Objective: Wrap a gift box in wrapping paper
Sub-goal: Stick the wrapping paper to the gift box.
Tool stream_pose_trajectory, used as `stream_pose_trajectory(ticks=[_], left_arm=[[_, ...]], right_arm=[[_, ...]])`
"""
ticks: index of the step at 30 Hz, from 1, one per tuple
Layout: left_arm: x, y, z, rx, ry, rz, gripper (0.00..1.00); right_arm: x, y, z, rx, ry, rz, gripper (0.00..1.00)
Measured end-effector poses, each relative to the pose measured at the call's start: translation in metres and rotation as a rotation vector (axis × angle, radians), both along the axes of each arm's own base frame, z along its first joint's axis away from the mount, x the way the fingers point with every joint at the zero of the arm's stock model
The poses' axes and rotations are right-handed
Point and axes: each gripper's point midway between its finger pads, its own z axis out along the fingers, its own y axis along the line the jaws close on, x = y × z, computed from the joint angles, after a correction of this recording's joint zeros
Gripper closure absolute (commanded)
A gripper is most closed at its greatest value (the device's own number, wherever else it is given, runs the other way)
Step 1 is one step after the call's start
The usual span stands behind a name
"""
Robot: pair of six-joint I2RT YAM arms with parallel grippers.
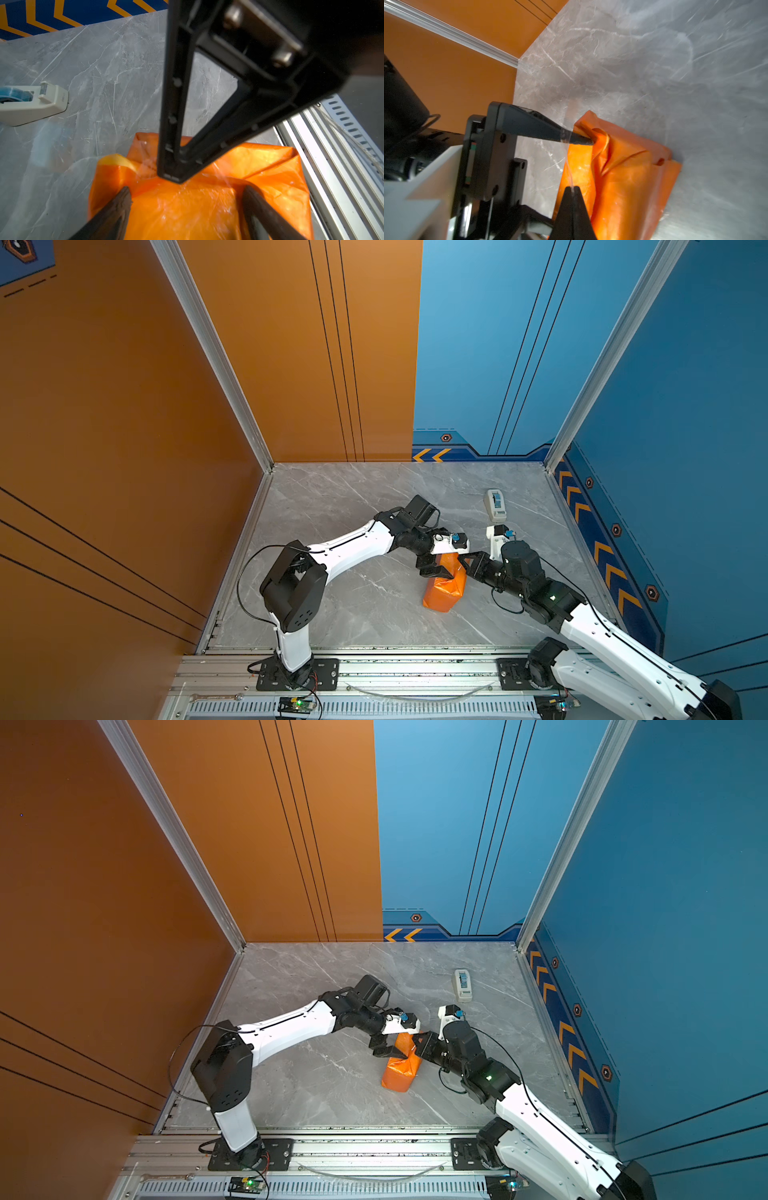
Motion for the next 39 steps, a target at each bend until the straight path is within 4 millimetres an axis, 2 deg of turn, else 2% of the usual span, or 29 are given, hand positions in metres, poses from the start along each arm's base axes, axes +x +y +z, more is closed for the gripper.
stream_pose_trajectory(ticks=[6, 10, 18, 21, 26, 39], left_arm=[[0.0, 0.0, 0.0, 0.0, 0.0, 0.0, 0.16], [0.0, 0.0, 0.0, 0.0, 0.0, 0.0, 0.16], [0.0, 0.0, 0.0, 0.0, 0.0, 0.0, 0.16], [0.0, 0.0, 0.0, 0.0, -0.001, 0.0, 0.16], [0.0, 0.0, 0.0, -0.001, -0.004, -0.003, 0.16], [0.002, -0.001, 0.002, -0.007, 0.002, 0.01, 0.15]], right_arm=[[-0.002, -0.002, -0.016, 0.042, 0.127, 0.064, 1.0], [-0.005, -0.002, -0.019, 0.062, 0.194, 0.11, 1.0], [-0.02, 0.013, -0.021, 0.071, 0.296, 0.261, 1.0], [-0.023, 0.011, -0.026, 0.061, 0.338, 0.273, 1.0], [-0.018, 0.002, -0.03, 0.046, 0.384, 0.26, 1.0], [-0.016, 0.002, -0.034, -0.008, 0.444, 0.303, 1.0]])
